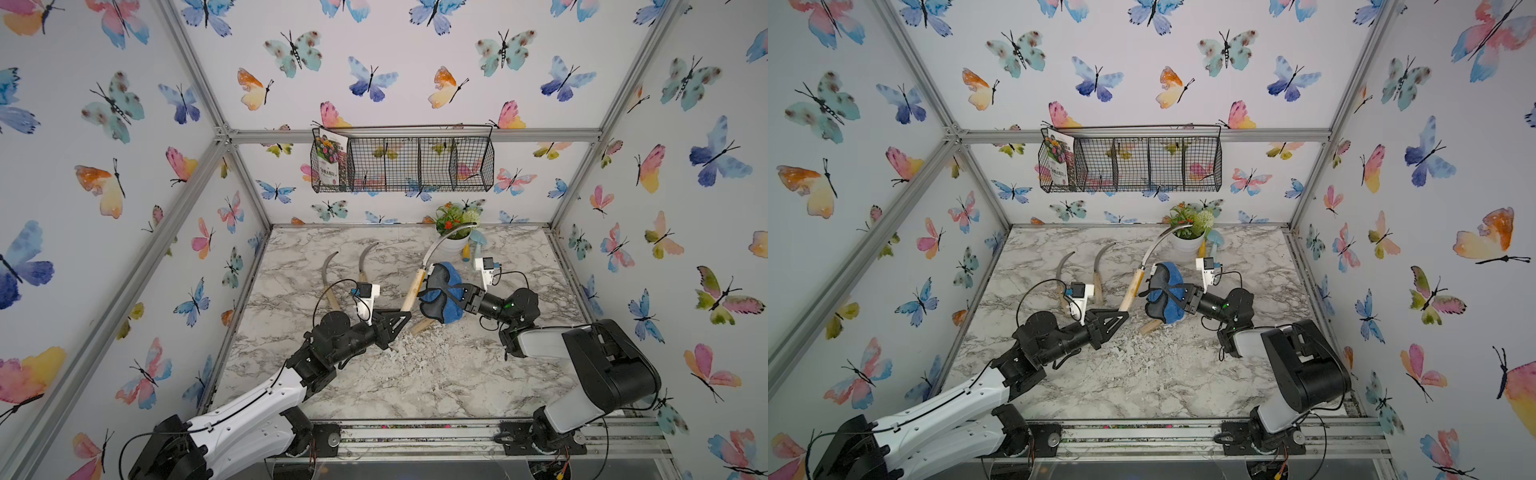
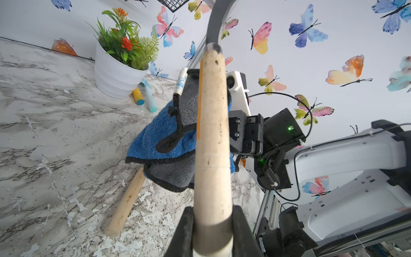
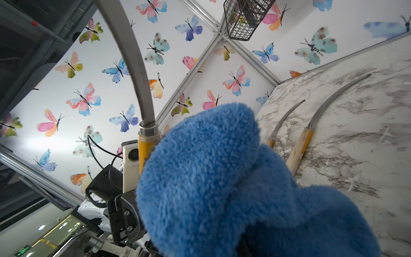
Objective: Wipe small sickles with rags
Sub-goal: Wipe the small sickle.
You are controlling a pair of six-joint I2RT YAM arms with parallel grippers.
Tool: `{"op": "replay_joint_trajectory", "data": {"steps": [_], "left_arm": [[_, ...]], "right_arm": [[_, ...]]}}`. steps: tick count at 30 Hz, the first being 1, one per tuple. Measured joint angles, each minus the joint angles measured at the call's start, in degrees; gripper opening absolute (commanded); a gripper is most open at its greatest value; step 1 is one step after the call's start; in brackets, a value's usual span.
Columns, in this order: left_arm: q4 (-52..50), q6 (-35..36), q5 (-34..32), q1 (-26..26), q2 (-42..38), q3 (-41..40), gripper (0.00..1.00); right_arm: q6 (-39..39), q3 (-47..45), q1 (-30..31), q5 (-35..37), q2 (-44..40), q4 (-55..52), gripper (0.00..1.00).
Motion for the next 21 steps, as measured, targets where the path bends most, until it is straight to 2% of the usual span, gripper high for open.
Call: {"op": "replay_joint_trajectory", "data": {"steps": [6,21], "left_arm": [[0.90,0.50,1.53,0.00,0.98,-4.09,0.00],[5.03,1.64,1.51,0.00,7.48,-4.52,0.00]], "right_arm": [[8.96,3.43,0.02,-3.89,7.93,4.72,0.02],[13.57,4.31,-0.44,-5.97,4.33,6.47,0.02]]}}
